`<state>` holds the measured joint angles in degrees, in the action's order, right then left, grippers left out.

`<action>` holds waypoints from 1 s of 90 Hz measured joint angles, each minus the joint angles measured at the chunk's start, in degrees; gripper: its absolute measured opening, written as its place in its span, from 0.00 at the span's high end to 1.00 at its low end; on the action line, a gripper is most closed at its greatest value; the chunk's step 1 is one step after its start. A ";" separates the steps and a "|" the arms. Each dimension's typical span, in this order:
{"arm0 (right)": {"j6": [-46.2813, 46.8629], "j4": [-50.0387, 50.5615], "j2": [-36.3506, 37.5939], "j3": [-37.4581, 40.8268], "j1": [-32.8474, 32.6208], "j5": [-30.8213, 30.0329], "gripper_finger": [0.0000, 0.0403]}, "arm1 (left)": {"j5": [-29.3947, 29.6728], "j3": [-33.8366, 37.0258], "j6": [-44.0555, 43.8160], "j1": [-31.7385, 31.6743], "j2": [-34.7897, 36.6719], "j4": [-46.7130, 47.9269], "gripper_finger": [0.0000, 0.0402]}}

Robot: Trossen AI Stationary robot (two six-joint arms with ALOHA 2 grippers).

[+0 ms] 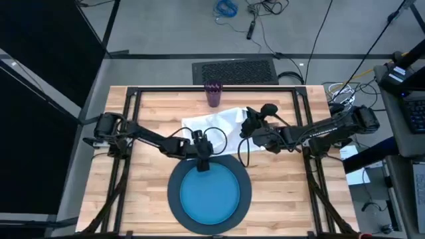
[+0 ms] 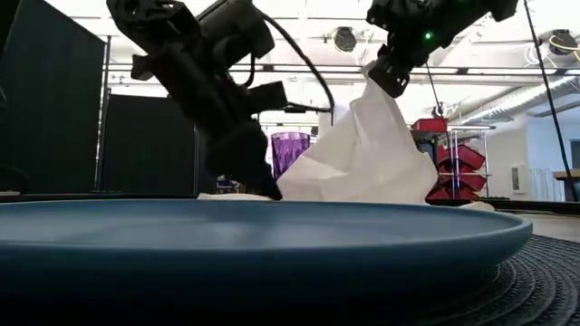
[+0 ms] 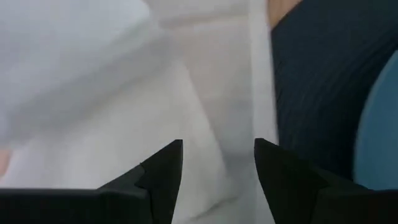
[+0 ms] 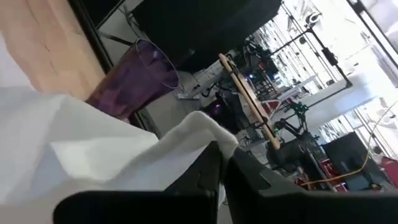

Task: Set table place
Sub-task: Fold the white table napkin on the table

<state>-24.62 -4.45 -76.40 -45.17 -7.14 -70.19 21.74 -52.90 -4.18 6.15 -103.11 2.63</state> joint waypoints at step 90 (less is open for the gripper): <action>0.61 -0.07 0.00 0.00 -0.07 1.68 1.00 | -0.57 0.04 0.06 -1.64 -0.35 4.35 0.54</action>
<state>-24.01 -4.51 -76.40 -45.17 -7.20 -68.51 21.17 -52.86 -4.12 4.51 -103.46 6.98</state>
